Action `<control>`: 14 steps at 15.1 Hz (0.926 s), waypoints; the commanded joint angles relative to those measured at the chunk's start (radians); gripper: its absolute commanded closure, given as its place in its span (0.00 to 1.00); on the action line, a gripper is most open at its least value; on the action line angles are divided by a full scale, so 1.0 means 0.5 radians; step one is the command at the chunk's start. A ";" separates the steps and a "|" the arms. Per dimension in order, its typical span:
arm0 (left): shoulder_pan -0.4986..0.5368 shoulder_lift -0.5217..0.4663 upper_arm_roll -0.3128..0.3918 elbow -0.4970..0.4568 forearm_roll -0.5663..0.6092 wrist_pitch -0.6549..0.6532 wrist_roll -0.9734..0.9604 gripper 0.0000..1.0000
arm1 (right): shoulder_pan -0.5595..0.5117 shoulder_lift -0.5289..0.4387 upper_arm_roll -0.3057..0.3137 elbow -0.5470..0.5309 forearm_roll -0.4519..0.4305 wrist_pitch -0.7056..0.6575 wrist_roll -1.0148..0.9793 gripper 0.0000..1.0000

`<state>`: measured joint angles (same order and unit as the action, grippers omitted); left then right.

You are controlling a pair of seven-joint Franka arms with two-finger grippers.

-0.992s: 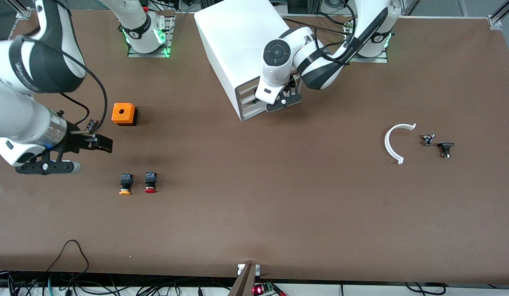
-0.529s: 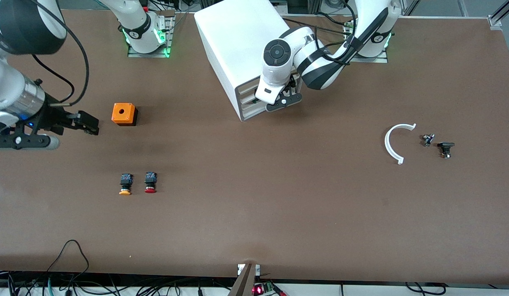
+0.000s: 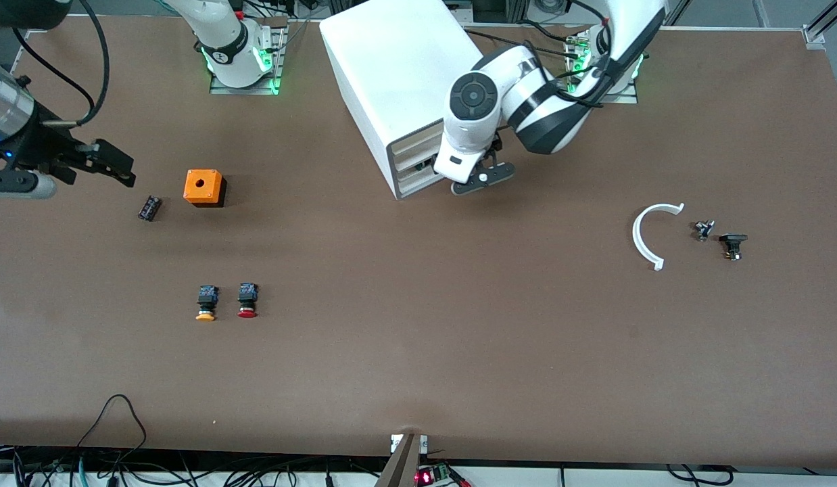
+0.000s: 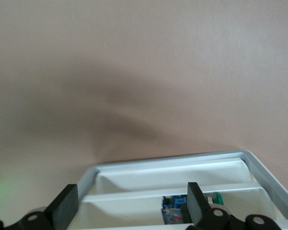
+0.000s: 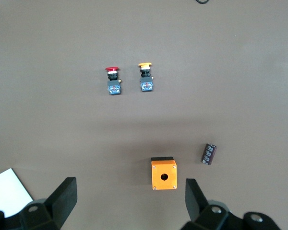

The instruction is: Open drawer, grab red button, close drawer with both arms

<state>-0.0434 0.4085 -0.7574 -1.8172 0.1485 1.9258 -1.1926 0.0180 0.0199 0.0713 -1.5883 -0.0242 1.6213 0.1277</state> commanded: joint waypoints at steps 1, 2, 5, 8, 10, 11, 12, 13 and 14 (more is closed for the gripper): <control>0.178 -0.145 -0.025 0.063 -0.018 -0.154 0.359 0.00 | -0.082 -0.144 0.100 -0.134 -0.001 0.016 0.027 0.00; 0.231 -0.172 -0.025 0.085 -0.018 -0.179 0.543 0.00 | -0.082 -0.159 0.097 -0.158 -0.001 0.012 0.027 0.00; 0.375 -0.212 -0.022 0.192 -0.018 -0.298 0.915 0.00 | -0.079 -0.215 0.097 -0.220 -0.001 0.022 0.011 0.00; 0.516 -0.219 -0.007 0.366 -0.024 -0.437 1.163 0.00 | -0.079 -0.154 0.094 -0.159 0.011 0.016 0.015 0.00; 0.520 -0.289 0.109 0.370 -0.045 -0.446 1.470 0.00 | -0.082 -0.120 0.084 -0.097 0.051 -0.006 -0.022 0.00; 0.519 -0.326 0.164 0.358 -0.082 -0.446 1.562 0.00 | -0.082 -0.120 0.081 -0.097 0.051 -0.024 -0.047 0.00; 0.504 -0.393 0.289 0.349 -0.170 -0.446 1.666 0.00 | -0.085 -0.129 0.081 -0.100 0.057 -0.040 -0.056 0.00; 0.440 -0.451 0.424 0.336 -0.265 -0.446 1.813 0.00 | -0.085 -0.132 0.066 -0.103 0.070 -0.043 -0.056 0.00; 0.376 -0.497 0.587 0.318 -0.309 -0.446 1.973 0.00 | -0.085 -0.129 0.054 -0.100 0.088 -0.040 -0.062 0.00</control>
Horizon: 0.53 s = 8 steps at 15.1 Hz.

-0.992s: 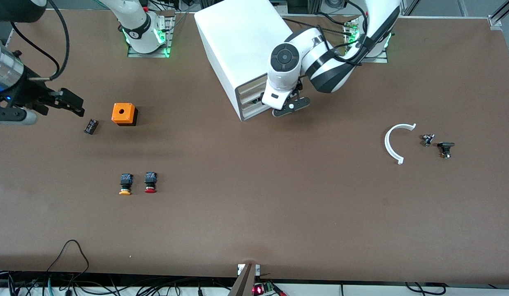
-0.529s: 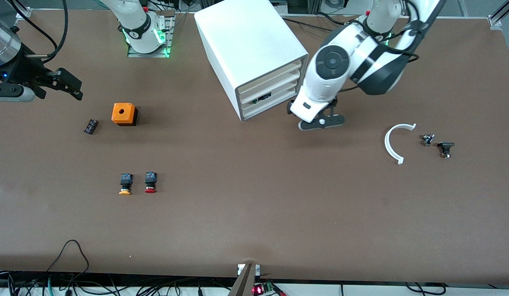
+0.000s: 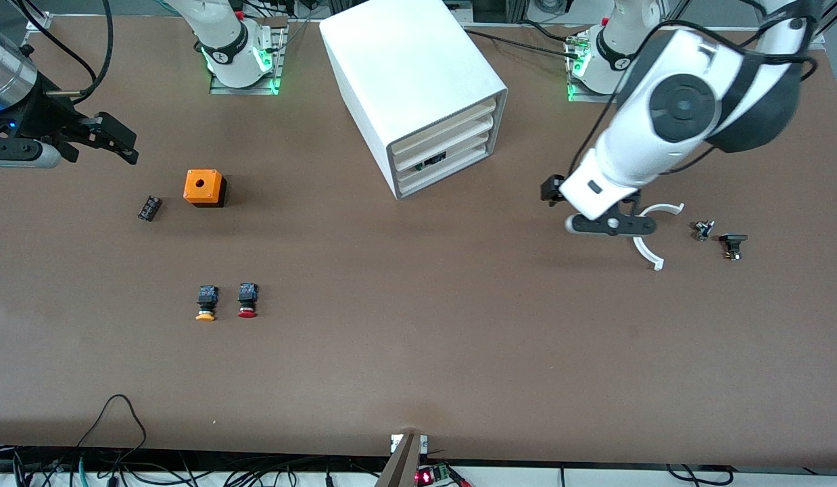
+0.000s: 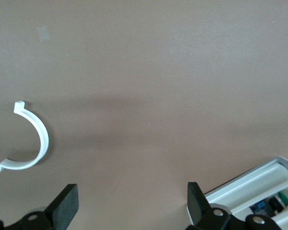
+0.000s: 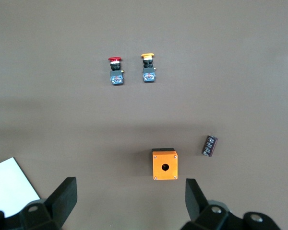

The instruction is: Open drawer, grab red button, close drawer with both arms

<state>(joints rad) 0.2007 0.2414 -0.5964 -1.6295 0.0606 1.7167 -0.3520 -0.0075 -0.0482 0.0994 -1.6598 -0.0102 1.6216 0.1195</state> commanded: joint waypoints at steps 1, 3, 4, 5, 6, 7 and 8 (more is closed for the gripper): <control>-0.146 -0.206 0.369 -0.061 -0.140 -0.034 0.433 0.00 | -0.031 0.008 -0.002 0.046 0.060 -0.043 -0.046 0.00; -0.183 -0.307 0.544 -0.091 -0.143 -0.037 0.706 0.00 | -0.031 0.020 -0.002 0.064 0.060 -0.040 -0.046 0.00; -0.238 -0.357 0.658 -0.116 -0.143 -0.043 0.804 0.00 | -0.028 0.017 0.001 0.071 0.057 -0.040 -0.037 0.00; -0.281 -0.393 0.774 -0.128 -0.143 -0.068 0.899 0.00 | -0.028 0.017 0.001 0.077 0.057 -0.040 -0.030 0.00; -0.309 -0.430 0.858 -0.128 -0.146 -0.080 0.995 0.00 | -0.025 0.014 0.004 0.074 0.057 -0.043 -0.027 0.00; -0.343 -0.476 0.940 -0.134 -0.170 -0.083 1.038 0.00 | -0.028 0.014 0.004 0.077 0.060 -0.043 -0.042 0.00; -0.398 -0.513 1.017 -0.140 -0.186 -0.083 1.038 0.00 | -0.028 0.014 0.004 0.077 0.057 -0.043 -0.046 0.00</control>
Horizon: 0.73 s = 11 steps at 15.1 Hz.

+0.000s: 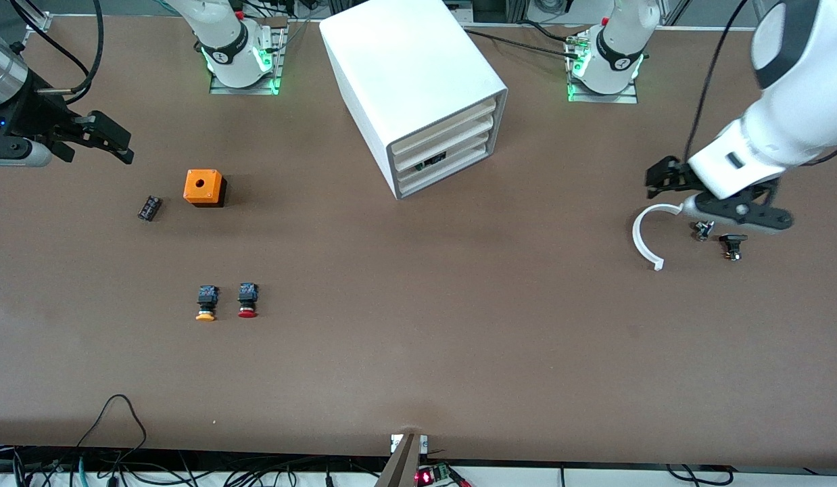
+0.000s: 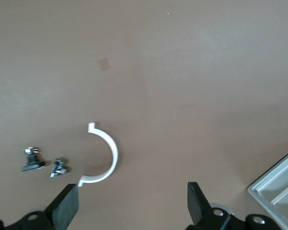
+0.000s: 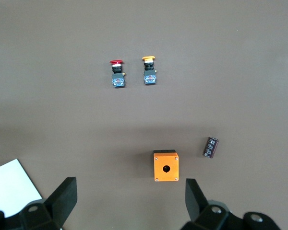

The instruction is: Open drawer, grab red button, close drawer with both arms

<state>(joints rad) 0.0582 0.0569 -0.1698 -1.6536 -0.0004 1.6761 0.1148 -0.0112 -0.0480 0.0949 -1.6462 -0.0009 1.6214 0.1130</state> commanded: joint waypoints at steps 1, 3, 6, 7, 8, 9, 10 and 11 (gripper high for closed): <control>-0.138 -0.169 0.195 -0.092 -0.064 0.010 0.099 0.00 | -0.021 0.010 0.013 0.049 0.039 -0.040 -0.018 0.00; -0.193 -0.227 0.272 -0.159 -0.042 0.017 0.095 0.00 | -0.015 0.010 0.019 0.071 0.036 -0.037 -0.011 0.00; -0.239 -0.359 0.336 -0.298 -0.061 0.029 0.117 0.00 | -0.011 0.022 0.025 0.117 0.020 -0.037 -0.024 0.00; -0.239 -0.356 0.336 -0.289 -0.048 0.029 0.114 0.00 | -0.011 0.032 0.028 0.120 0.020 -0.037 -0.030 0.00; -0.239 -0.353 0.336 -0.279 -0.042 0.017 0.111 0.00 | -0.011 0.035 0.025 0.120 0.023 -0.037 -0.036 0.00; -0.236 -0.338 0.333 -0.270 -0.042 0.001 0.111 0.00 | -0.011 0.038 0.025 0.123 0.020 -0.037 -0.036 0.00; -0.233 -0.307 0.330 -0.249 -0.042 -0.002 0.108 0.00 | -0.011 0.044 0.025 0.123 0.023 -0.037 -0.030 0.00; -0.230 -0.259 0.330 -0.197 -0.045 -0.002 0.105 0.00 | -0.011 0.044 0.025 0.123 0.023 -0.034 -0.033 0.00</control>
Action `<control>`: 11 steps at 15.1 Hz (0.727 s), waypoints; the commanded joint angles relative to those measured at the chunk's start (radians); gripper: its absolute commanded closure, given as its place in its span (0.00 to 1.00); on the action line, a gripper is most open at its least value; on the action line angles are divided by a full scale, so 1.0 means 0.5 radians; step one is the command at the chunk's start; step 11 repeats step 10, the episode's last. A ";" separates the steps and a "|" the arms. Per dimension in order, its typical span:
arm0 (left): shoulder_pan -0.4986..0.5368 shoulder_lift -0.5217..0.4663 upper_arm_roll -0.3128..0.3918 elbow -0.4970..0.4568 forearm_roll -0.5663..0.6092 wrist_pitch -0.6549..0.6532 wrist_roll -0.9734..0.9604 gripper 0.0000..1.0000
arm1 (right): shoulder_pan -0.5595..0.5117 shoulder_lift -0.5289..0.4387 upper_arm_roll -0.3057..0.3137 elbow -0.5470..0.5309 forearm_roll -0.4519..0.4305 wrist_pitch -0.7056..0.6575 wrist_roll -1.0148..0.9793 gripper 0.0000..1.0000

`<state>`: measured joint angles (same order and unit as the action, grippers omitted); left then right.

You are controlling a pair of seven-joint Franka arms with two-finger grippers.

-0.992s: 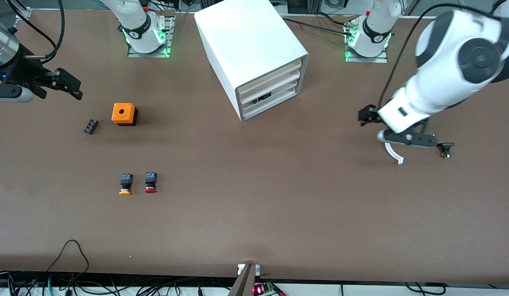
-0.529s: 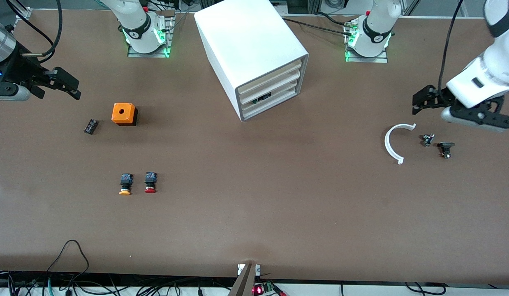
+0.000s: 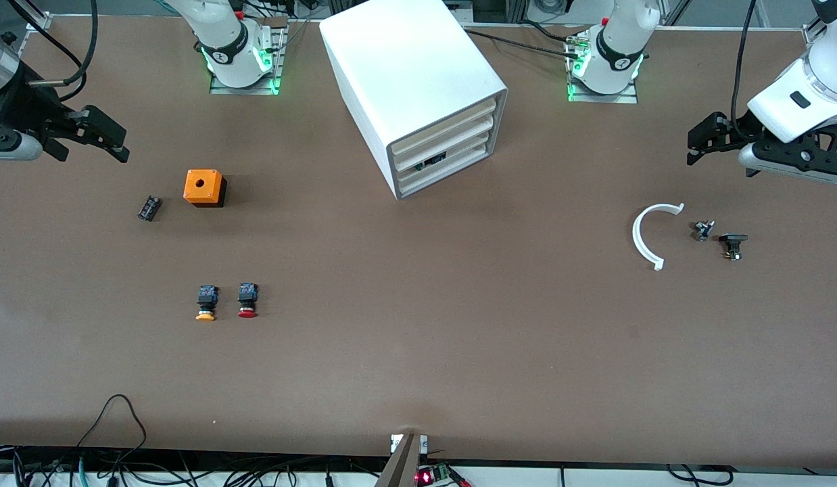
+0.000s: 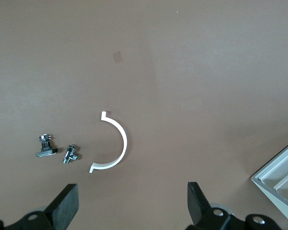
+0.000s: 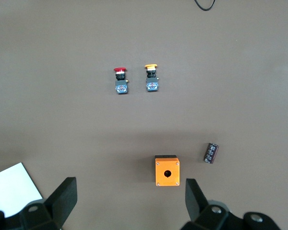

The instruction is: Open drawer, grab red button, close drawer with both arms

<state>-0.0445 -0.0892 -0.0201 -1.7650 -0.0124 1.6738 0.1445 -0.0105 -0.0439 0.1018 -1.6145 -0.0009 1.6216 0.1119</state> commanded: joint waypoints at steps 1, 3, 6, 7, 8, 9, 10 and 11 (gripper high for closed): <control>-0.024 0.071 0.028 0.075 -0.018 0.003 0.045 0.00 | -0.013 0.039 0.011 0.060 0.023 -0.031 -0.043 0.00; -0.024 0.099 0.019 0.106 -0.018 0.003 0.039 0.00 | -0.013 0.039 0.011 0.060 0.020 -0.028 -0.028 0.00; -0.024 0.096 0.009 0.109 -0.018 -0.046 0.027 0.00 | -0.022 0.042 0.005 0.060 0.026 -0.034 -0.024 0.00; -0.024 0.096 0.009 0.112 -0.021 -0.047 0.027 0.00 | -0.022 0.042 0.005 0.060 0.023 -0.037 -0.024 0.00; -0.024 0.096 0.009 0.112 -0.021 -0.047 0.027 0.00 | -0.019 0.042 0.005 0.060 0.017 -0.040 -0.028 0.00; -0.024 0.096 0.009 0.109 -0.021 -0.053 0.027 0.00 | -0.022 0.042 0.005 0.060 0.017 -0.040 -0.028 0.00; -0.027 0.093 0.006 0.109 -0.021 -0.053 0.027 0.00 | -0.019 0.042 0.005 0.060 0.014 -0.040 -0.028 0.00; -0.027 0.093 0.006 0.109 -0.021 -0.053 0.027 0.00 | -0.019 0.042 0.005 0.060 0.014 -0.040 -0.028 0.00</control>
